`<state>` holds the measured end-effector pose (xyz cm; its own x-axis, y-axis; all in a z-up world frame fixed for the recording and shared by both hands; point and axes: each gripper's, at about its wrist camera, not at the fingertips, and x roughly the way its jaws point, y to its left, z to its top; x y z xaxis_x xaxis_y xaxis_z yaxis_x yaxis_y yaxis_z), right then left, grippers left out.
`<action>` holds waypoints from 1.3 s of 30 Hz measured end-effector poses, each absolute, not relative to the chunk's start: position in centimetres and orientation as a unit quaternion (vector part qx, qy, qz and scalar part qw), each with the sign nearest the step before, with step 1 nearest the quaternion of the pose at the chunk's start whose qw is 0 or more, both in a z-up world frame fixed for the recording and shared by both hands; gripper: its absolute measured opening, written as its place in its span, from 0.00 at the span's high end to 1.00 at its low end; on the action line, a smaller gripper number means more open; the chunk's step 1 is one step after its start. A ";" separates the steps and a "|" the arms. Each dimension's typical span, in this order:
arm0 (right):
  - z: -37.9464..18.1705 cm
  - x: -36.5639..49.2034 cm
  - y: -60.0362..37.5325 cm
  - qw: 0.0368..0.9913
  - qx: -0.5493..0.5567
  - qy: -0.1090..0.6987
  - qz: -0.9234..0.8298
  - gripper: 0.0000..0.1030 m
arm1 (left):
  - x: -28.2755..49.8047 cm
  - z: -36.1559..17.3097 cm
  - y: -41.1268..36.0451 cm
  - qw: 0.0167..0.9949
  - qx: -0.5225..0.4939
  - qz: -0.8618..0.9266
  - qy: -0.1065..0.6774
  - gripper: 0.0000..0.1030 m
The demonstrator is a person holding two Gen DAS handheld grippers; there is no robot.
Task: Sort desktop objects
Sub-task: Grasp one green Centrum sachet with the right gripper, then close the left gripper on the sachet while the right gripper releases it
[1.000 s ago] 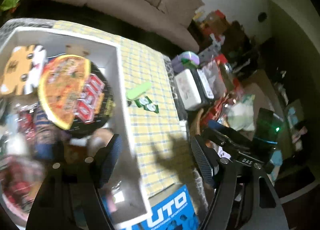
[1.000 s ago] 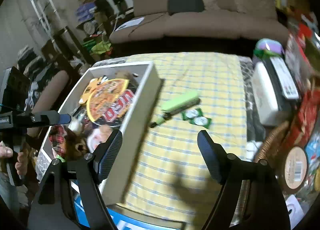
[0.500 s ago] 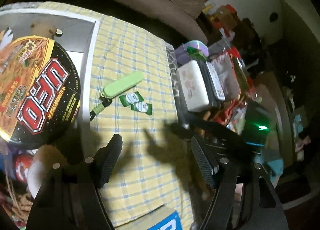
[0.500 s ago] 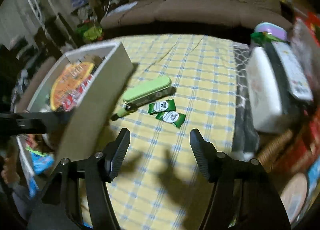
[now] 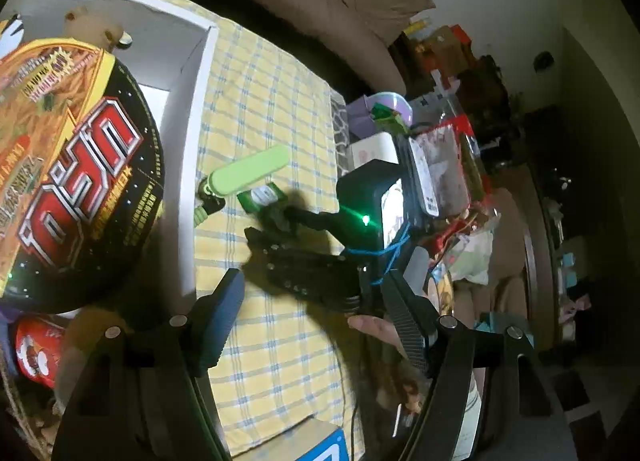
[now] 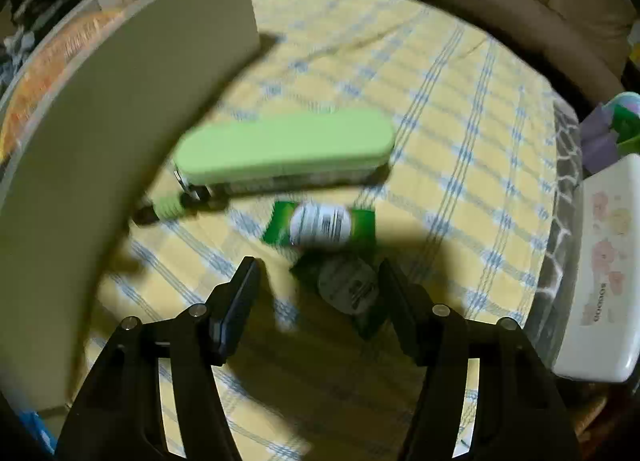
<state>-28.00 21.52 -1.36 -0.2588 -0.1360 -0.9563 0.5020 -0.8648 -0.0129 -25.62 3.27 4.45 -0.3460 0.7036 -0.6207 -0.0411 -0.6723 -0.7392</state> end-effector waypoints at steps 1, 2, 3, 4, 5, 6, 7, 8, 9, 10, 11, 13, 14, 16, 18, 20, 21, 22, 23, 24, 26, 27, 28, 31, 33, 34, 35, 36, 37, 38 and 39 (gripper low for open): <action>-1.4 -27.7 21.6 0.208 0.569 0.164 -0.778 0.48 | -25.7 4.4 3.4 0.247 -0.517 0.754 -0.321 0.29; -1.3 -27.4 21.8 0.212 0.569 0.162 -0.778 0.64 | -25.8 4.3 3.6 0.247 -0.517 0.754 -0.319 0.29; -1.3 -27.1 22.0 0.215 0.571 0.155 -0.777 0.80 | -25.9 4.2 3.7 0.247 -0.518 0.754 -0.318 0.29; -1.0 -26.7 22.5 0.212 0.575 0.147 -0.777 0.83 | -25.9 4.2 4.0 0.247 -0.520 0.755 -0.314 0.29; -0.9 -26.3 22.9 0.209 0.578 0.140 -0.776 0.83 | -25.8 4.2 4.1 0.248 -0.521 0.756 -0.310 0.29; -0.8 -25.8 23.3 0.209 0.583 0.131 -0.774 0.84 | -25.9 4.3 4.6 0.248 -0.525 0.757 -0.299 0.29; -0.7 -25.3 23.9 0.209 0.589 0.118 -0.771 0.84 | -26.0 4.3 5.1 0.248 -0.527 0.759 -0.292 0.29; -0.6 -24.7 24.4 0.207 0.591 0.111 -0.771 0.84 | -26.1 4.2 5.4 0.248 -0.529 0.759 -0.288 0.29; -0.5 -24.2 24.8 0.206 0.593 0.107 -0.771 0.85 | -26.2 4.1 6.0 0.247 -0.532 0.760 -0.280 0.29; -0.4 -23.5 25.3 0.204 0.597 0.098 -0.770 0.85 | -26.5 4.1 6.9 0.244 -0.538 0.763 -0.264 0.29; 0.0 -22.8 26.0 0.200 0.599 0.083 -0.771 0.87 | -26.8 4.0 7.6 0.239 -0.542 0.767 -0.247 0.29; 1.1 -21.3 27.5 0.201 0.596 0.036 -0.776 0.91 | -27.7 3.6 9.4 0.223 -0.552 0.776 -0.207 0.29; 1.7 -20.5 28.2 0.201 0.588 0.013 -0.783 0.91 | -28.0 3.6 9.9 0.214 -0.553 0.783 -0.189 0.29; 3.0 -18.6 29.6 0.196 0.569 -0.027 -0.798 0.91 | -29.1 3.5 12.2 0.206 -0.555 0.794 -0.137 0.29; 3.6 -17.1 30.5 0.196 0.554 -0.057 -0.807 0.91 | -29.6 3.0 13.5 0.192 -0.563 0.795 -0.115 0.29; 3.7 -15.8 31.2 0.201 0.541 -0.094 -0.811 0.91 | -29.8 2.8 14.3 0.196 -0.563 0.794 -0.116 0.31; 3.7 -15.4 31.6 0.205 0.536 -0.109 -0.812 0.91 | -29.7 2.7 14.5 0.197 -0.564 0.793 -0.119 0.32; 3.9 -15.4 32.0 0.209 0.533 -0.121 -0.811 0.91 | -29.6 2.6 14.5 0.199 -0.564 0.791 -0.129 0.32; 3.9 -15.1 32.0 0.211 0.532 -0.126 -0.810 0.91 | -29.3 2.5 14.3 0.203 -0.563 0.789 -0.141 0.32; 4.0 -14.8 32.3 0.216 0.529 -0.133 -0.810 0.91 | -28.9 2.7 14.1 0.208 -0.561 0.786 -0.156 0.32; 4.7 -14.4 32.7 0.222 0.521 -0.145 -0.811 0.91 | -27.4 3.3 12.8 0.248 -0.545 0.771 -0.218 0.32; 5.1 -14.1 32.8 0.226 0.515 -0.151 -0.813 0.91 | -26.7 3.6 12.3 0.262 -0.537 0.764 -0.244 0.32; 5.5 -13.8 33.0 0.231 0.504 -0.162 -0.816 0.91 | -25.8 3.7 11.5 0.282 -0.527 0.749 -0.287 0.32; 7.2 -13.6 33.1 0.252 0.476 -0.184 -0.822 0.91 | -23.8 3.5 10.1 0.319 -0.508 0.704 -0.380 0.29; 8.5 -13.1 32.1 0.258 0.459 -0.167 -0.834 0.91 | -22.9 4.1 10.3 0.325 -0.502 0.705 -0.381 0.29; 8.9 -12.9 31.6 0.258 0.455 -0.156 -0.838 0.91 | -22.6 4.5 10.4 0.325 -0.501 0.709 -0.375 0.29; 9.3 -12.7 30.9 0.258 0.449 -0.145 -0.843 0.91 | -22.4 4.7 10.4 0.322 -0.501 0.711 -0.374 0.29; 10.0 -12.2 30.0 0.259 0.440 -0.131 -0.850 0.91 | -22.3 4.9 10.4 0.322 -0.501 0.709 -0.377 0.29; 10.4 -12.1 29.4 0.261 0.434 -0.121 -0.854 0.91 | -22.3 4.9 10.3 0.324 -0.503 0.705 -0.379 0.29; 11.0 -11.8 28.6 0.261 0.428 -0.108 -0.858 0.91 | -22.1 5.0 10.3 0.324 -0.506 0.704 -0.378 0.29; 11.3 -11.8 28.1 0.260 0.425 -0.101 -0.861 0.91 | -22.1 4.9 10.1 0.323 -0.506 0.704 -0.378 0.31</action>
